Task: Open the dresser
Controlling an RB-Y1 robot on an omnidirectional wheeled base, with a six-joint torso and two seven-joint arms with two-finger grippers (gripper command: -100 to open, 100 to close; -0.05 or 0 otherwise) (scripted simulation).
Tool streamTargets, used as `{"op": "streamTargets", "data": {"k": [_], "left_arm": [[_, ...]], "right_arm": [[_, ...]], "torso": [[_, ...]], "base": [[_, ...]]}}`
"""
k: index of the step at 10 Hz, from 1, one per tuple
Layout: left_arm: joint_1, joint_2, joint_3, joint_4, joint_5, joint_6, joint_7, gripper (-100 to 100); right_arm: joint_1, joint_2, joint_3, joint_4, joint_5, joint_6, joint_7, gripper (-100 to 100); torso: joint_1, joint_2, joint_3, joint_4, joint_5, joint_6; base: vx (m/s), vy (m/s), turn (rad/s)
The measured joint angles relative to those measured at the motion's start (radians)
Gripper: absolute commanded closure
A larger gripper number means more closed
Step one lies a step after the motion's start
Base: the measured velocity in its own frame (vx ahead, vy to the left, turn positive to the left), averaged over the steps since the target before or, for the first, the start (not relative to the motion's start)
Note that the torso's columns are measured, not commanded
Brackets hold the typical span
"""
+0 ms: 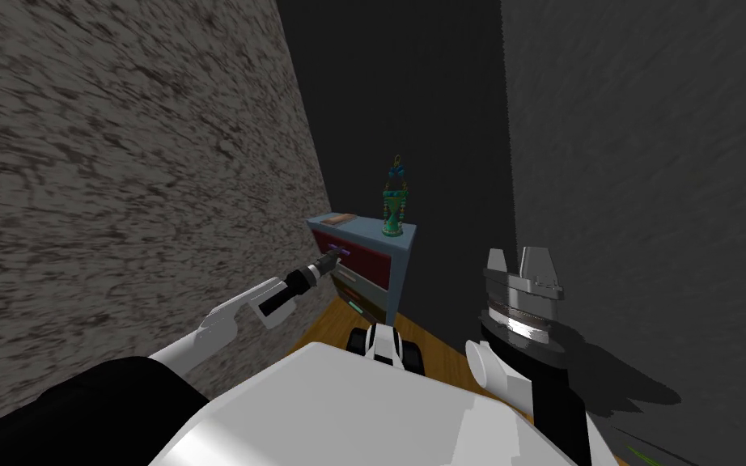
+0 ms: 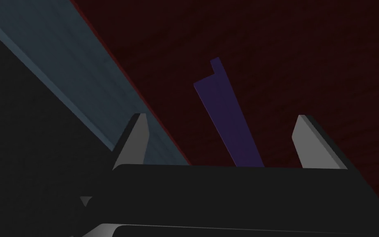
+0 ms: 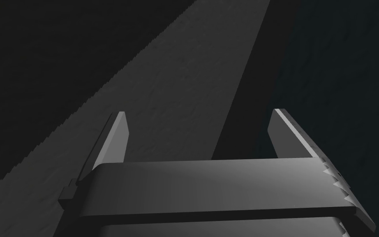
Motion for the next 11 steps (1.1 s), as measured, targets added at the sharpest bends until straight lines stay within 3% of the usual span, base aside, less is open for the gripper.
{"op": "streamTargets", "data": {"k": [1,2,7,8,11], "left_arm": [[-0.002,0.004,0.002,-0.003,0.002,0.005,0.002,-100],[-0.002,0.005,0.003,-0.003,0.002,0.006,0.002,100],[0.013,0.025,0.003,-0.040,-0.002,0.014,0.012,100],[0.014,0.025,0.003,-0.041,-0.002,0.014,0.012,-100],[0.001,0.006,0.001,-0.009,0.001,0.007,0.004,-100]], "right_arm": [[0.000,0.000,0.000,0.000,0.000,0.000,0.000,0],[0.000,0.000,0.000,0.000,0.000,0.000,0.000,0],[0.000,0.000,0.000,0.000,0.000,0.000,0.000,0],[0.000,0.000,0.000,0.000,0.000,0.000,0.000,0],[0.000,0.000,0.000,0.000,0.000,0.000,0.000,0]], "torso": [[-0.001,-0.001,0.000,0.000,0.000,0.000],[0.000,0.002,0.002,0.001,0.000,0.000],[-0.002,-0.004,-0.002,-0.001,0.000,0.000],[-0.005,-0.010,-0.005,-0.003,-0.001,0.001],[-0.007,-0.010,-0.006,-0.003,-0.002,0.001]], "base": [[-0.012,-0.003,0.004],[0.000,0.000,0.000],[-0.121,0.066,0.057],[0.083,-0.030,-0.072],[0.112,-0.081,-0.055]]}}
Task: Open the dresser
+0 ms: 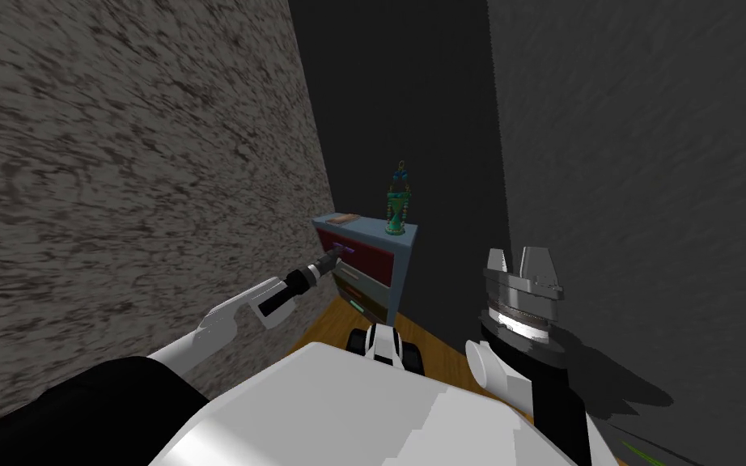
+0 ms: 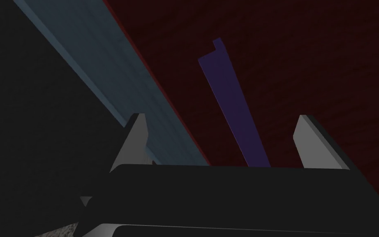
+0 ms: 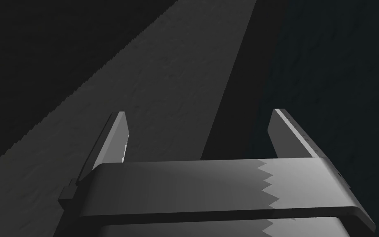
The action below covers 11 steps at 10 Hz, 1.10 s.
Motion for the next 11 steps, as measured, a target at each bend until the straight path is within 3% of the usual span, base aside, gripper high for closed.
{"op": "streamTargets", "data": {"k": [2,3,8,9,11], "left_arm": [[-0.002,0.003,0.003,-0.001,0.002,0.003,0.001,-100],[-0.002,0.004,0.004,-0.001,0.003,0.005,0.002,100],[0.012,0.027,0.009,-0.033,-0.003,0.005,0.017,100],[0.013,0.028,0.010,-0.034,-0.003,0.005,0.018,-100],[0.003,0.012,0.005,-0.008,-0.002,-0.003,0.011,-100]], "right_arm": [[0.000,0.000,0.000,0.000,0.000,0.000,0.000,0],[0.000,0.000,0.000,0.000,0.000,0.000,0.000,0],[-0.001,0.000,0.000,0.000,0.000,0.000,0.000,0],[-0.001,0.000,0.000,0.000,0.000,0.000,0.000,0],[0.000,0.000,0.000,0.000,0.000,0.000,0.000,0]], "torso": [[0.008,0.008,0.006,0.003,0.003,0.000],[0.008,0.010,0.006,0.003,0.003,0.000],[0.004,0.007,0.005,0.002,0.001,0.000],[0.002,0.000,0.001,0.000,0.001,0.000],[0.000,-0.006,-0.004,-0.002,0.000,0.000]], "base": [[0.088,-0.030,-0.018],[0.009,-0.004,0.002],[-0.138,0.056,0.059],[0.060,-0.025,-0.119],[0.142,-0.071,-0.055]]}}
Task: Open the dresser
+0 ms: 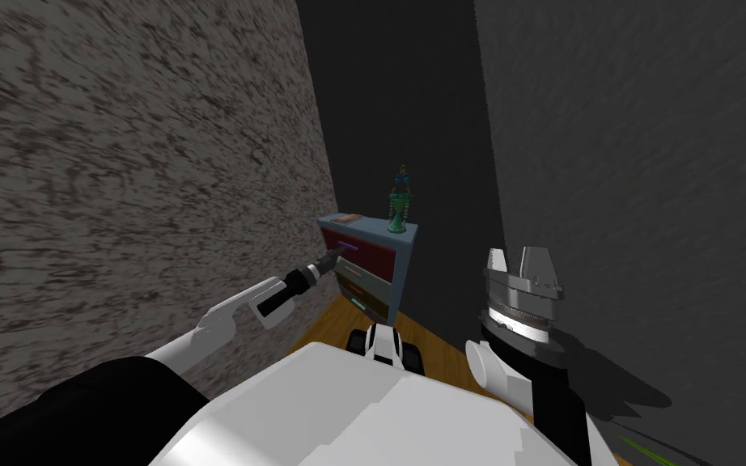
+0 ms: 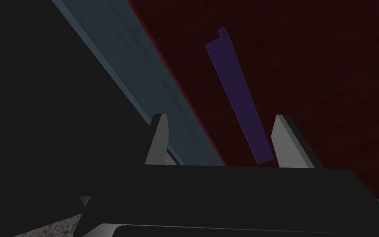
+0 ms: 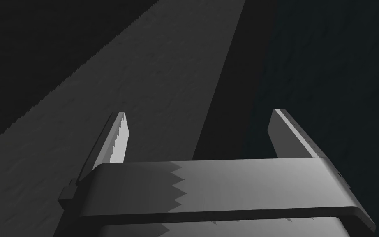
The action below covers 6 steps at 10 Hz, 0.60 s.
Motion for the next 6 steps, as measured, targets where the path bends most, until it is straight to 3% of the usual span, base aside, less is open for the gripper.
{"op": "streamTargets", "data": {"k": [4,5,6], "left_arm": [[-0.013,-0.010,-0.002,0.026,0.003,-0.003,-0.006,-100],[-0.013,-0.010,-0.001,0.025,0.004,-0.001,-0.005,100],[-0.013,-0.010,-0.001,0.025,0.004,-0.001,-0.006,100]], "right_arm": [[0.000,0.000,0.000,0.000,0.000,0.000,0.000,0],[0.000,0.000,0.000,0.000,0.000,0.000,0.000,0],[0.000,0.000,0.000,0.000,0.000,0.000,0.000,0]], "torso": [[0.006,0.015,0.010,0.005,0.002,0.000],[0.007,0.018,0.011,0.005,0.002,-0.001],[0.006,0.017,0.011,0.005,0.002,0.000]], "base": [[0.088,-0.043,-0.031],[0.000,0.000,0.000],[-0.114,0.029,0.096]]}}
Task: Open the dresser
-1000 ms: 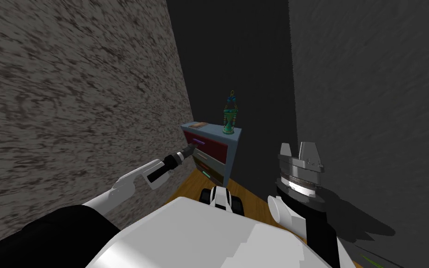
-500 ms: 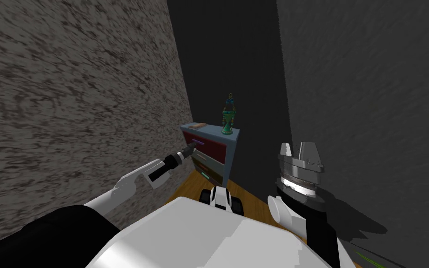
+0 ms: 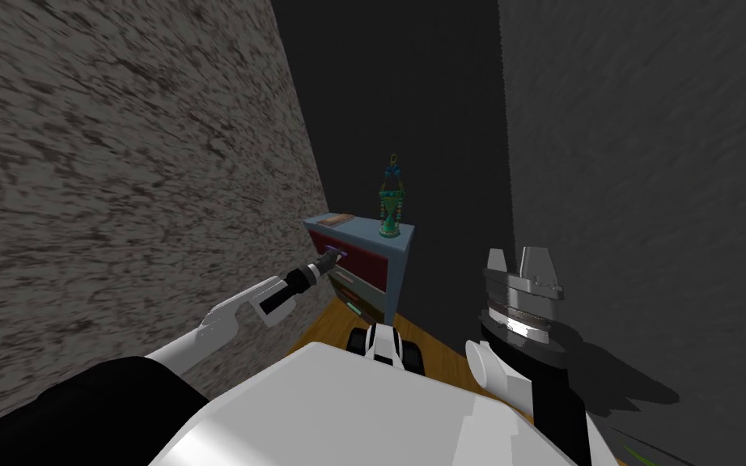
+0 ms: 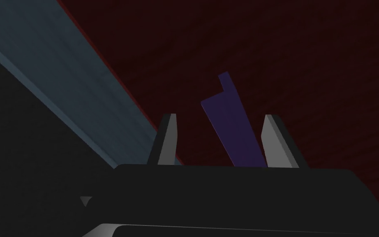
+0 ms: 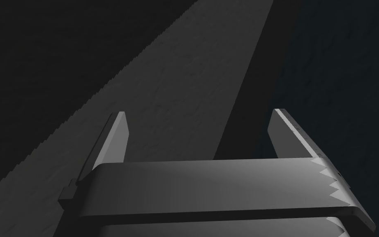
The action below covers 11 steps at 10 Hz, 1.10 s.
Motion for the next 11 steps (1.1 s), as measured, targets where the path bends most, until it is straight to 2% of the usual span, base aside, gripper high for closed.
{"op": "streamTargets", "data": {"k": [7,8,11], "left_arm": [[0.029,0.025,-0.017,-0.042,-0.010,0.006,0.016,100],[0.032,0.029,-0.015,-0.044,-0.012,0.001,0.020,-100],[0.049,0.094,0.027,-0.107,0.004,0.038,0.074,-100]], "right_arm": [[0.000,0.000,0.000,0.000,0.000,0.000,0.000,0],[0.000,0.000,0.000,0.000,0.000,0.000,0.000,0],[0.000,0.000,0.000,0.000,0.000,0.000,0.000,0]], "torso": [[-0.004,0.000,-0.001,0.003,-0.003,0.000],[-0.004,0.000,-0.001,0.003,-0.004,0.000],[-0.004,-0.011,-0.008,-0.002,-0.002,0.001]], "base": [[-0.149,0.071,0.055],[-0.044,0.041,0.091],[0.056,0.005,0.073]]}}
